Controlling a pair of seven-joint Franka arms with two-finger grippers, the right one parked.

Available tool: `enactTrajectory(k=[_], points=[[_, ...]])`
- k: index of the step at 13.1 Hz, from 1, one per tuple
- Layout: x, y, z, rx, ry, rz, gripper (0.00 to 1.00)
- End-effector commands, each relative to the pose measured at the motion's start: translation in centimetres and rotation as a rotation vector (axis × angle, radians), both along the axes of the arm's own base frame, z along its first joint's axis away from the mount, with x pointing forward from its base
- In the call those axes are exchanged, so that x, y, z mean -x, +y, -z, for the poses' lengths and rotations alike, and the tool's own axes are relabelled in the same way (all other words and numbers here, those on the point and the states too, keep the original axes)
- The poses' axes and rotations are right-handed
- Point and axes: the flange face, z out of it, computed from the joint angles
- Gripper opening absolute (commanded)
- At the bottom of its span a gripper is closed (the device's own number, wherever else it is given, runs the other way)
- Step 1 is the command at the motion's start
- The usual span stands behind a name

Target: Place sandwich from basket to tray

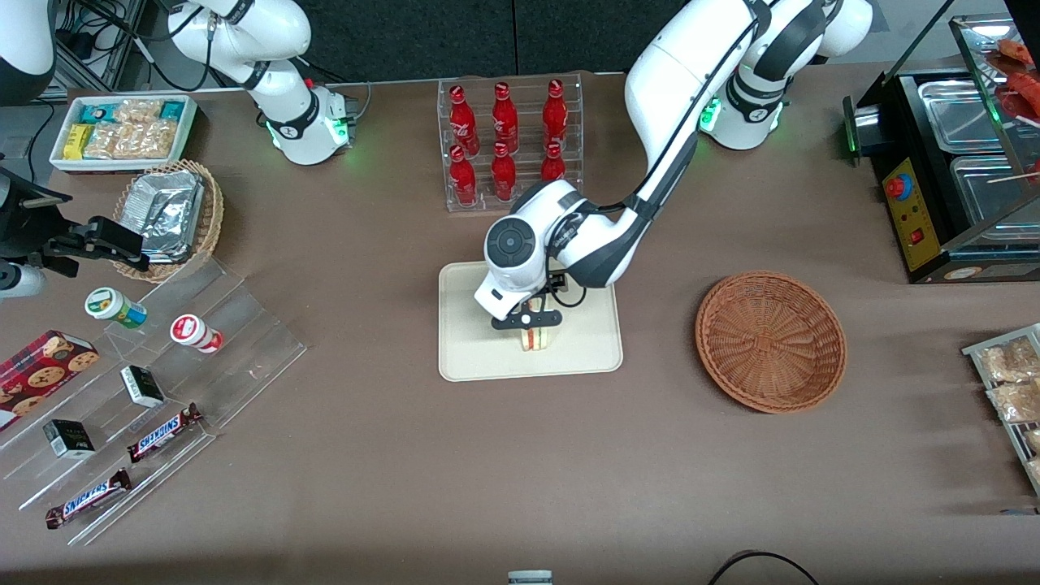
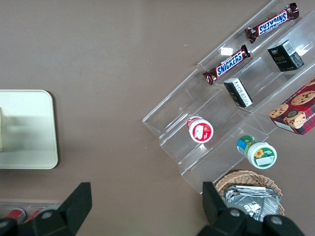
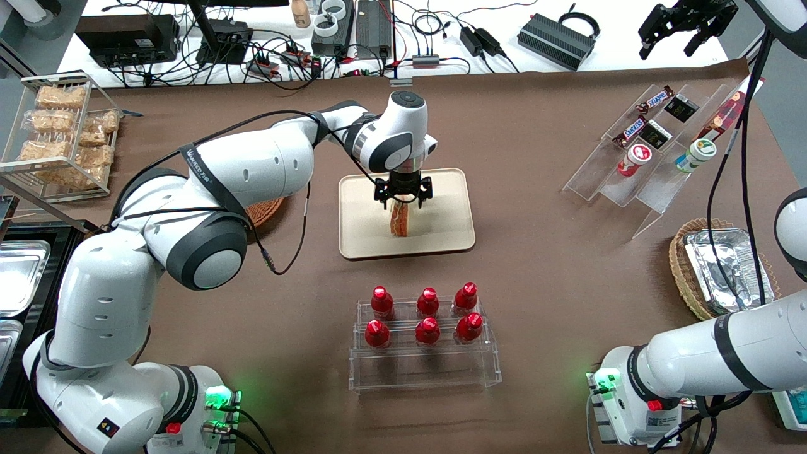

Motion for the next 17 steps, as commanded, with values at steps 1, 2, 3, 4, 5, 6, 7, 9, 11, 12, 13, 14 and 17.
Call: enactTrajectory(k=[1,2,3,4,5,6,7,9,11,12,13,14,17], points=[[-0.7,0.1,-4.3,0.014,-0.045,-0.018,1.0],[-0.8,0.3,-5.7,0.02,-0.053,-0.024,1.0],[-1.6,1.3,-6.5,0.015,-0.054,-0.039,1.0],[-2.4,2.4,-7.8,0.015,-0.058,-0.056,1.0],[-3.5,3.9,-8.8,0.01,-0.055,-0.071,1.0],[-4.4,5.5,-9.9,0.002,-0.046,-0.088,1.0],[-5.5,7.3,-11.0,-0.002,-0.04,-0.109,1.0],[-7.2,10.3,-12.3,-0.002,-0.041,-0.132,1.0],[-8.4,13.4,-13.4,0.015,-0.032,-0.141,1.0],[-8.8,15.5,-14.2,0.037,-0.015,-0.124,1.0],[-9.0,17.8,-15.2,0.052,0.005,-0.092,1.0],[-9.4,20.3,-16.2,0.066,0.029,-0.06,1.0],[-10.8,26.5,-18.5,0.084,0.071,-0.017,1.0]])
